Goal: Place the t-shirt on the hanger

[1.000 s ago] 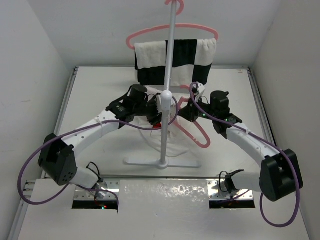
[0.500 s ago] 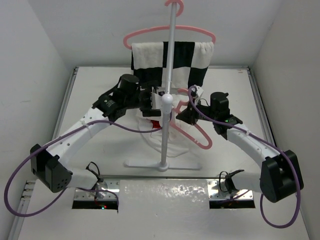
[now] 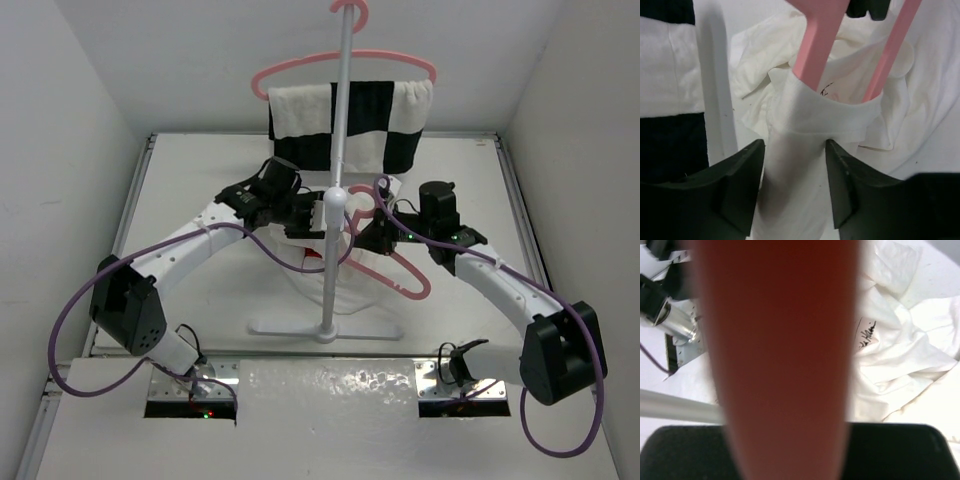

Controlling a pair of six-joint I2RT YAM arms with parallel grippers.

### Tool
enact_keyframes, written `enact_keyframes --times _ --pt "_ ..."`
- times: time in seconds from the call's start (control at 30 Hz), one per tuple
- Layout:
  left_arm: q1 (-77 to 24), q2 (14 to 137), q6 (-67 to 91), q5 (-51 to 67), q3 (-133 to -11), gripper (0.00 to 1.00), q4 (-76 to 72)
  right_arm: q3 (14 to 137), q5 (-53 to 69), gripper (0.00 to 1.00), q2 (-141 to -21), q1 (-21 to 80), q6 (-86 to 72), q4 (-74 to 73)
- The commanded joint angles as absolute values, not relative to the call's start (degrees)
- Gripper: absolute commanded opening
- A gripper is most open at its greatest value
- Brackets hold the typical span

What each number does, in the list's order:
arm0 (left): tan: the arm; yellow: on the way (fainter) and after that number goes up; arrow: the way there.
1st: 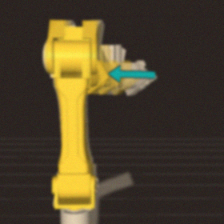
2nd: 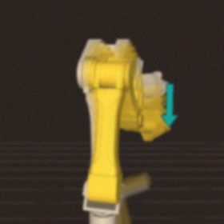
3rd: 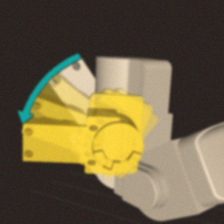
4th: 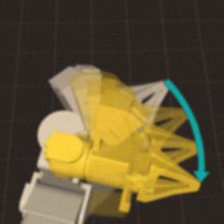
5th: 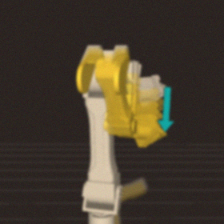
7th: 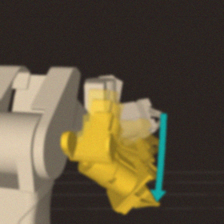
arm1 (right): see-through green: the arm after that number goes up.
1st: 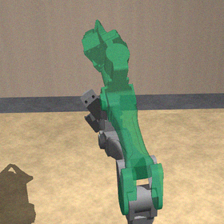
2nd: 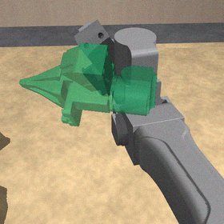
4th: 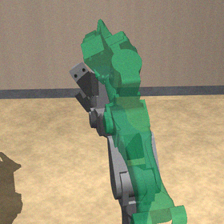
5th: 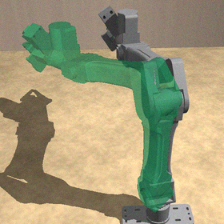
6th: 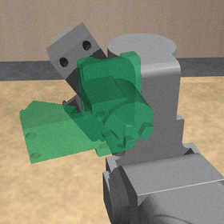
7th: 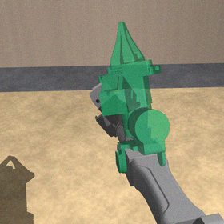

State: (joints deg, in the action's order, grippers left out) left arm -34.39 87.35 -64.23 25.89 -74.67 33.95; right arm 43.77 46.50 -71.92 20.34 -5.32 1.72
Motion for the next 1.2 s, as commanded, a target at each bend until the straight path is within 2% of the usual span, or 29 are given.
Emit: enact_keyframes --times 0.0,0.17,0.2,0.43,0.53,0.7,0.77,0.8,0.87,0.9,0.97,1.07,1.17 --pt "-34.1 86.66 -64.42 26.01 -74.36 0.45 31.28 46.85 51.59 0.0 -70.75 20.48 -2.38 1.15" --pt "-33.84 86.48 -67.49 29.0 -73.83 0.19 36.11 46.41 52.64 0.0 -71.37 20.48 -2.98 2.54" --pt "-33.84 86.66 -68.02 30.92 -73.92 0.16 38.56 46.41 52.91 0.0 -71.54 20.39 -3.51 3.24" --pt "-34.98 87.1 -57.34 40.86 -72.78 0.11 37.19 49.66 55.02 0.0 -75.41 20.48 -3.52 3.08" --pt "-35.16 86.84 -51.88 41.92 -72.07 0.0 34.02 50.54 54.85 0.0 -76.73 20.57 -3.52 3.34" --pt "-35.07 86.31 -48.35 39.56 -71.02 0.0 31.73 51.59 50.64 0.0 -78.04 20.57 -2.64 3.25" --pt "-34.98 85.96 -44.31 37.37 -70.41 0.0 30.07 52.03 41.78 0.26 -78.31 20.65 -3.07 2.2" --pt "-34.89 85.7 -41.77 32.39 -70.05 0.0 26.67 53.08 38.79 0.61 -78.66 20.48 -3.51 1.59" --pt "-33.5 85.26 -35.53 24.74 -68.74 0.0 21.48 54.75 30.38 0.83 -78.75 20.13 -5.08 -0.26" --pt "-32.7 85.17 -33.77 22.78 -68.3 0.0 19.97 55.54 27.19 0.97 -78.58 19.87 -6.75 -0.96" --pt "-31.21 85.16 -28.67 17.61 -67.41 0.0 15.41 54.67 16.6 0.99 -76.91 18.73 -13.33 3.15" --pt "-31.11 85.43 -25.85 16.61 -67.06 0.0 12.76 49.5 3.84 0.99 -72.87 17.93 -22.22 10.18" --pt "-31.11 85.08 -23.04 18.54 -66.36 0.0 10.82 42.91 0.09 0.96 -69.45 18.19 -29.68 16.69"
